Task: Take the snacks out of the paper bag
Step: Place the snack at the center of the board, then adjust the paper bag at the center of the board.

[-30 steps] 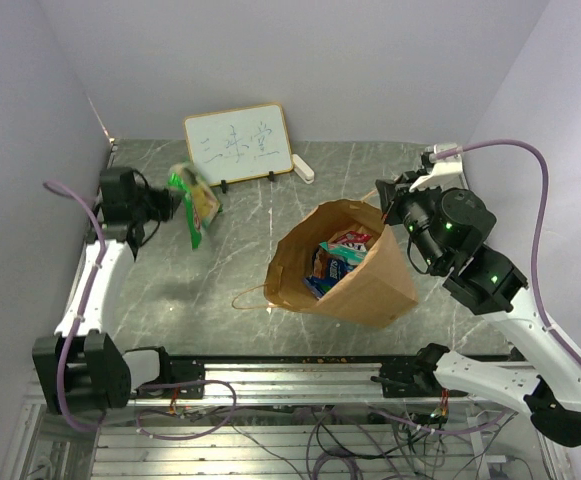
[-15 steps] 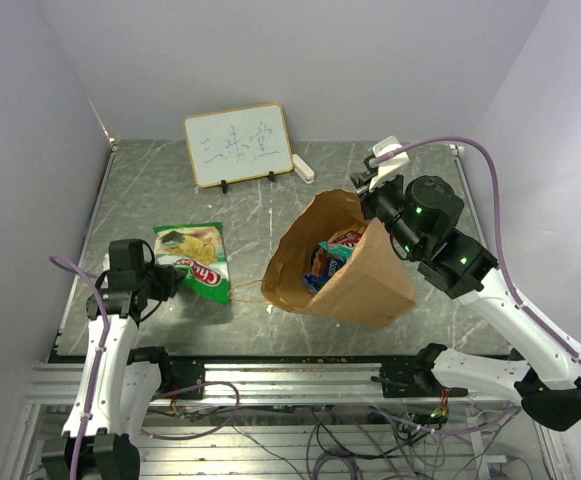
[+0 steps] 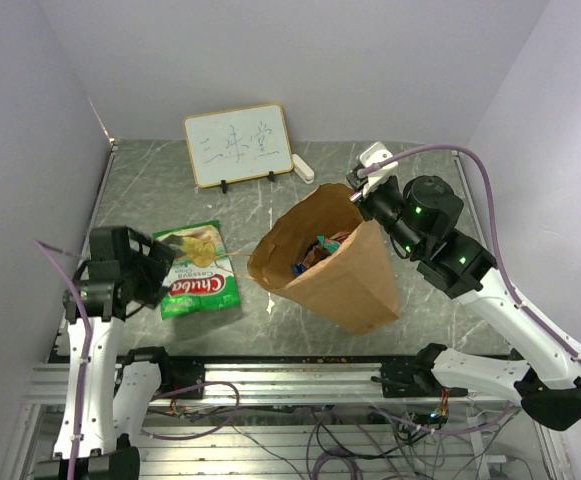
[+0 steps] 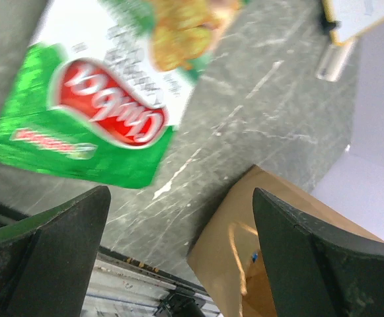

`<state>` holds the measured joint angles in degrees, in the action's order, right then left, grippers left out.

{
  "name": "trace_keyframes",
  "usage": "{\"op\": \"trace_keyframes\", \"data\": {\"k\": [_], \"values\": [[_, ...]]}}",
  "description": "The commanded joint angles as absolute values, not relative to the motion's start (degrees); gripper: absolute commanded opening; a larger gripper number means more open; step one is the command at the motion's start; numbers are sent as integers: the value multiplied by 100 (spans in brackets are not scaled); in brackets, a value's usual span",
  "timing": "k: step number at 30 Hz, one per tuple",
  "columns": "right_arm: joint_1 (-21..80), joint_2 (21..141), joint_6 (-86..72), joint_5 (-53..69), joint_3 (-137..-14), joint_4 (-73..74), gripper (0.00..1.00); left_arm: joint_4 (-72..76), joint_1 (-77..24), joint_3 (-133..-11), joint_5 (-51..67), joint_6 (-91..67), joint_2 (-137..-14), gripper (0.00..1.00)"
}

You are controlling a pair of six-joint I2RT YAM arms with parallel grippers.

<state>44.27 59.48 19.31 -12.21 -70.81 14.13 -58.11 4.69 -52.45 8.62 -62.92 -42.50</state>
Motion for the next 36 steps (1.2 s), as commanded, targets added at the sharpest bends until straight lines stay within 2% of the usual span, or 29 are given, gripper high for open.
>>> {"op": "trace_keyframes", "data": {"k": [1,5,8,14,18,20,24,26,28,29,31,36], "values": [[4406,5720,1817,-1069,-7222,1320,0,-4579,485,-5668,2507,-4945,-4636,97],[4408,5723,1584,-1104,-7280,1474,0,-3609,366,-5368,3852,-4593,-4847,100],[4404,5724,1355,-1208,-7357,1627,0,-3235,-114,-5121,4035,-4547,-5138,99],[4403,5586,614,-1368,-7434,1966,0,-3035,-1738,-5509,3189,-4204,-5969,99],[4404,5513,-81,-1608,-7472,2388,0,-3949,-2203,-6226,2498,-3344,-6612,100],[4408,5496,-358,-1737,-7522,2684,0,-4208,-2293,-6511,2546,-3018,-6898,89],[4403,5508,-450,-2038,-7572,2919,0,-4177,-2368,-6630,2942,-2988,-7017,51],[4406,5544,-217,-2331,-7515,2734,0,-4183,-2372,-6688,3014,-3084,-6993,27],[4388,5759,149,-2578,-7582,2422,0,-4118,-2379,-6805,3188,-3210,-6995,11],[4333,5932,432,-2695,-7711,2353,0,-4054,-2406,-6882,3263,-3303,-7000,8],[4020,6361,800,-2649,-8044,2342,0,-3883,-2496,-7069,3361,-3475,-7056,7],[2568,7062,1184,-1095,-8660,2130,0,-3711,-2827,-7944,3494,-3758,-7478,7]]}}
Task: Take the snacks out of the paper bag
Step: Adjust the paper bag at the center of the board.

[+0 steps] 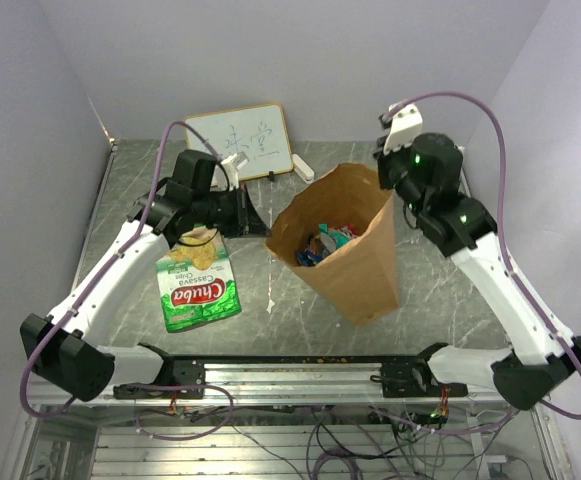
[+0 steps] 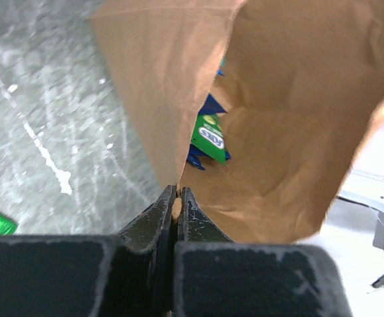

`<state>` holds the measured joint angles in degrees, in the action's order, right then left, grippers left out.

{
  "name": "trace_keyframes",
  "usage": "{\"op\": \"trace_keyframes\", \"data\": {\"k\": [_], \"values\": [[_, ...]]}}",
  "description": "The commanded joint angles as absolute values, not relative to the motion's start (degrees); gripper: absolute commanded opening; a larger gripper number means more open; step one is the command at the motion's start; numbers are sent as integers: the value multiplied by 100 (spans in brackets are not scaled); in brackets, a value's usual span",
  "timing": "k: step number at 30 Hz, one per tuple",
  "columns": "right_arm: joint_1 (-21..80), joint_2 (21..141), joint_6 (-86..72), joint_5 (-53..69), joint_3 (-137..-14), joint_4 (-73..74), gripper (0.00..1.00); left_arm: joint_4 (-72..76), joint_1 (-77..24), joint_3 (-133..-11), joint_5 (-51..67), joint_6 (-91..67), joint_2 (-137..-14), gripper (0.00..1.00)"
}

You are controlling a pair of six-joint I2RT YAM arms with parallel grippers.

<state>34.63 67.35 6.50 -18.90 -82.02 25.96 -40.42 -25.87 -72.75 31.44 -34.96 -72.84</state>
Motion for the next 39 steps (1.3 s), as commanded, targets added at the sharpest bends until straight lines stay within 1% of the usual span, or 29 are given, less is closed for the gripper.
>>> {"op": "trace_keyframes", "data": {"k": [1,4,6,9,12,15,17,20,23,26,27,28,31,34,35,37,39], "values": [[2331,7171,1246,-956,-8737,2010,0,-3633,-2873,-8119,3485,-3850,-7573,7],[1711,7510,1475,-269,-9026,1634,0,-3143,-2946,-8484,3433,-4305,-7893,7],[1489,7706,1744,145,-9231,1369,0,-2748,-2987,-8581,3401,-4640,-8113,7],[1435,7991,2248,558,-9465,1204,0,-2312,-3103,-8536,3473,-5037,-8468,7],[1437,8173,2222,923,-9601,1222,0,-2338,-3396,-8353,3352,-5037,-8660,7],[1439,8063,2021,1397,-9264,1073,0,-2525,-3644,-7961,3066,-4877,-8651,7],[1441,7890,1995,2155,-8844,1125,0,-2665,-3737,-7644,2932,-4852,-8657,7],[1457,7471,1825,3368,-7874,1035,0,-2736,-3808,-7233,2871,-4815,-8599,8],[1479,6927,1382,3817,-6996,595,0,-3084,-3850,-7043,2626,-4697,-8439,21],[1494,6606,908,3986,-6598,353,0,-3825,-3902,-7005,1801,-4502,-7976,46],[1501,6551,828,4030,-6573,412,0,-3996,-3908,-6960,1617,-4466,-7735,53],[1516,6527,745,4058,-6554,468,0,-4138,-3911,-6909,1455,-4447,-7464,58],[1576,6453,689,4022,-6576,682,0,-4160,-3911,-6945,1342,-4383,-6793,67],[1582,6400,538,3905,-6584,674,0,-3726,-4016,-7009,1475,-4205,-6410,84],[1588,6381,468,3862,-6596,662,0,-3508,-4110,-6992,1496,-4114,-6367,88],[1589,6341,341,3735,-6586,618,0,-3120,-4396,-6985,1433,-3872,-6434,91],[1592,6313,309,3631,-6607,646,0,-2780,-4908,-7050,1078,-3569,-6679,91]]}}
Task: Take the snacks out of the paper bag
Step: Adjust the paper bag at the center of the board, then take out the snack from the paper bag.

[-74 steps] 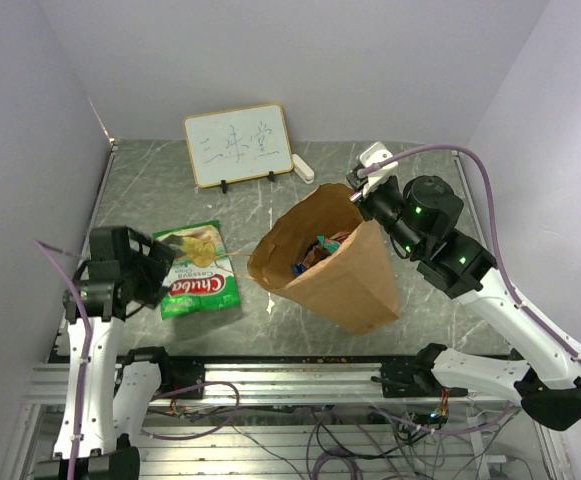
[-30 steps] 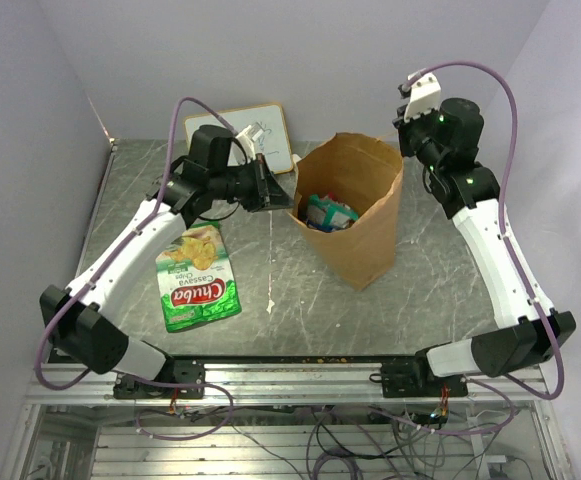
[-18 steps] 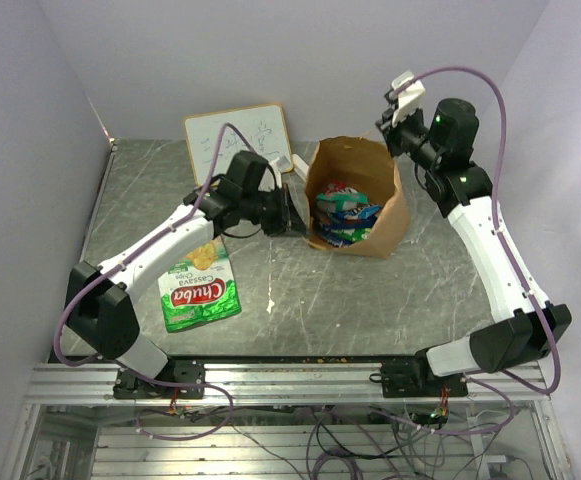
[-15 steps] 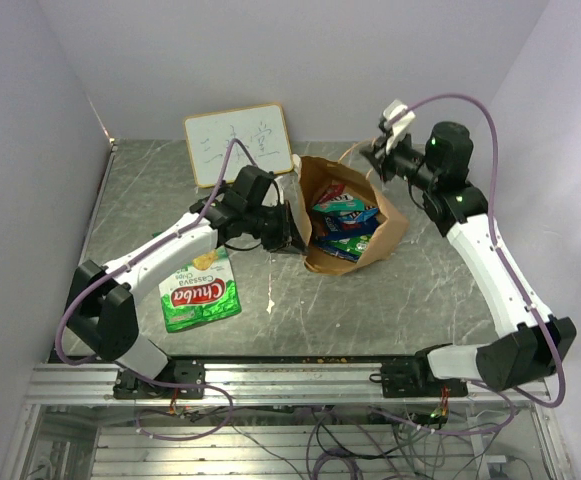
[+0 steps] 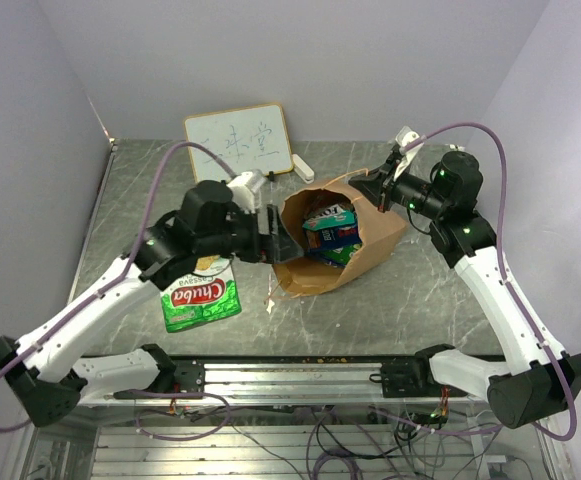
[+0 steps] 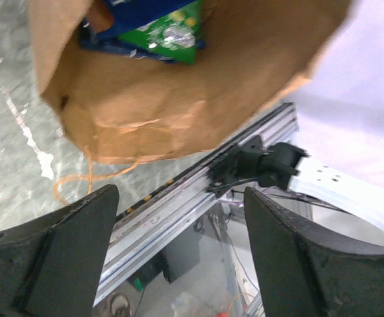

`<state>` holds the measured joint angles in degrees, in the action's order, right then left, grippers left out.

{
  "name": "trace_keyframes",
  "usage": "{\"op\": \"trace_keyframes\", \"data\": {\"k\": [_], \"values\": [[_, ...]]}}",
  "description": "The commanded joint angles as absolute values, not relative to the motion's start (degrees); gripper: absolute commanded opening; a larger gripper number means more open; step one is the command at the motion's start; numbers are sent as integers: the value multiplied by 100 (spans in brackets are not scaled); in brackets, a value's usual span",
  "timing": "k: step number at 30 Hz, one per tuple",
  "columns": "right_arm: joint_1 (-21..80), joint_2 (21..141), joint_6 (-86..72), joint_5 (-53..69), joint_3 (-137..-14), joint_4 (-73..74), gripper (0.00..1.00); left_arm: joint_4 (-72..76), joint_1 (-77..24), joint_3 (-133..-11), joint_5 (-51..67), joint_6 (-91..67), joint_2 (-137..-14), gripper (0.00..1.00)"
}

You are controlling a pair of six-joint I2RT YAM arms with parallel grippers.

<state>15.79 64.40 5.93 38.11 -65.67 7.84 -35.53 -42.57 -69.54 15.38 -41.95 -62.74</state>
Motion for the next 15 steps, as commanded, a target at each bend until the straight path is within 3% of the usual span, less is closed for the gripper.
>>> {"op": "trace_keyframes", "data": {"k": [1,5,10,15], "values": [[1591,6309,300,3596,-6634,680,0,-2638,-5225,-7142,859,-3342,-6827,91],[1591,6290,358,3497,-6789,918,0,-2058,-6144,-7312,-555,-2378,-7316,87],[1587,6182,395,3363,-6818,1008,0,-1285,-6179,-7021,-1432,-1981,-7572,83],[1586,6232,311,3336,-6872,978,0,-1120,-6179,-6704,-1941,-2089,-7878,70]]}}
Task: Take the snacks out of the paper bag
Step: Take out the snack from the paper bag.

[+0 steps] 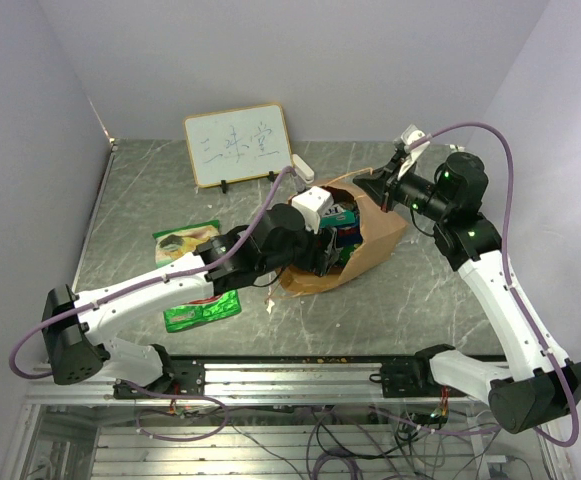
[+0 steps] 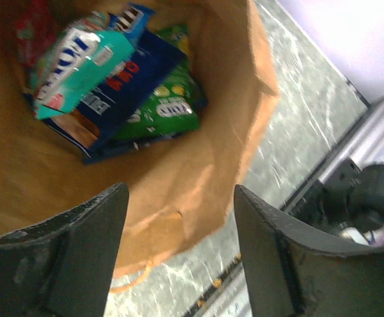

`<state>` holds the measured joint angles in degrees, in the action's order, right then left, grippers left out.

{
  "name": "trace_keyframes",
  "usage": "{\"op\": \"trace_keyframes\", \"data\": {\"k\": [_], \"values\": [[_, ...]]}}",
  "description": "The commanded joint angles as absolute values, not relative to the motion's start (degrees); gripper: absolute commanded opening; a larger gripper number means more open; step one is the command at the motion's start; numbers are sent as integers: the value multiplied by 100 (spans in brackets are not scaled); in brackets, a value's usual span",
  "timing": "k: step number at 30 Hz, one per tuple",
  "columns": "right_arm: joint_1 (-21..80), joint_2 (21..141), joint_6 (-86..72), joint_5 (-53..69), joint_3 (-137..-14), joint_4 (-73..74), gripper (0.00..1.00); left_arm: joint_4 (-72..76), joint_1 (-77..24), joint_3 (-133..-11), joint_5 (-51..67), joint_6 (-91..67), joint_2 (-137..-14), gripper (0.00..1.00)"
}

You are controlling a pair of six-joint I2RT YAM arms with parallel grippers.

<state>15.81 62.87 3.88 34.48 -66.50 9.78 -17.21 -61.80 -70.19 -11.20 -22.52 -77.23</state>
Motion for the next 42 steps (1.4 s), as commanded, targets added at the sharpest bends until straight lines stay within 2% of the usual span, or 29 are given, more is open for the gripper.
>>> {"op": "trace_keyframes", "data": {"k": [1,7,10,17,24,30,35,38,40,42], "values": [[1588,6251,296,3327,-6905,964,0,-936,-6174,-6512,-1984,-2107,-7876,68],[1584,6404,357,3364,-7069,1053,0,-304,-6044,-6132,-1863,-1639,-8115,60],[1590,6447,357,3314,-7109,1116,0,-30,-5952,-6111,-1933,-1085,-8478,68],[1586,6576,279,3340,-7352,1313,0,861,-5840,-6404,-2473,399,-9529,72],[1591,6714,349,3394,-7689,1683,0,1730,-5628,-6540,-2638,1143,-10094,83],[1590,6695,345,3436,-7727,1753,0,1927,-5597,-6982,-2655,1382,-10723,87],[1594,6717,315,3498,-7800,1764,0,1732,-5480,-7507,-2293,1487,-11232,82],[1591,6707,385,3497,-7846,1819,0,1543,-5385,-7693,-2205,1494,-11363,74],[1591,6692,460,3469,-7849,1853,0,1416,-5369,-7724,-2127,1473,-11317,64],[1591,6670,508,3421,-7828,1849,0,1199,-5363,-7795,-2098,1402,-11252,41]]}}
